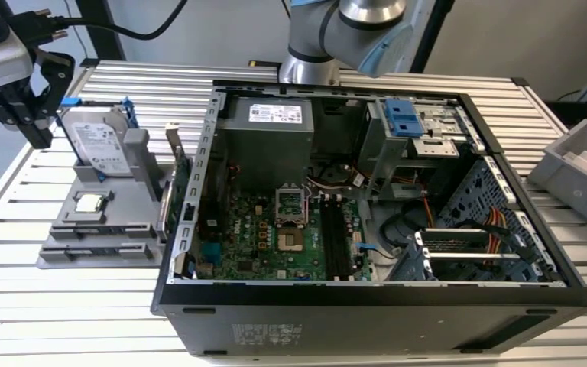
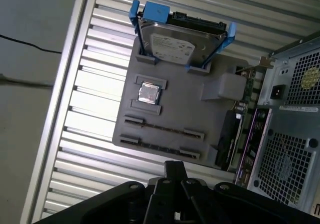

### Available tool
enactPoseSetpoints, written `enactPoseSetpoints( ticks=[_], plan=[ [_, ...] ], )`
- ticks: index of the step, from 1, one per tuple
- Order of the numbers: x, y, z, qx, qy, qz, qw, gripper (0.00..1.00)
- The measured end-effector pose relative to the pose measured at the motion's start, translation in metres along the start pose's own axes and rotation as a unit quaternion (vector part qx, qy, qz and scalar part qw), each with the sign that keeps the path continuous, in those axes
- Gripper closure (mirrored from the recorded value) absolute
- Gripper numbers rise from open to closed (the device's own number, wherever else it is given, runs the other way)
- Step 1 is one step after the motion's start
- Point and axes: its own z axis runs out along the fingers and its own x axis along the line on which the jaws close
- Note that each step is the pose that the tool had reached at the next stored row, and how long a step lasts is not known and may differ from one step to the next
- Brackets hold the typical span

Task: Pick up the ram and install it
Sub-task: 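Pick up the ram and move it above insertion slot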

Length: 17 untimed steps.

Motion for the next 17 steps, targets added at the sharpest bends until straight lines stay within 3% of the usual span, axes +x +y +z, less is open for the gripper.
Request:
enactPoseSetpoints(
  ticks=[9, 17],
  plan=[
    [0.0000, 0.0000, 0.0000, -0.0004, 0.0014, -0.029, 0.99959, 1.00],
    [0.0000, 0.0000, 0.0001, -0.0006, 0.0031, -0.060, 0.99819, 1.00]
  ],
)
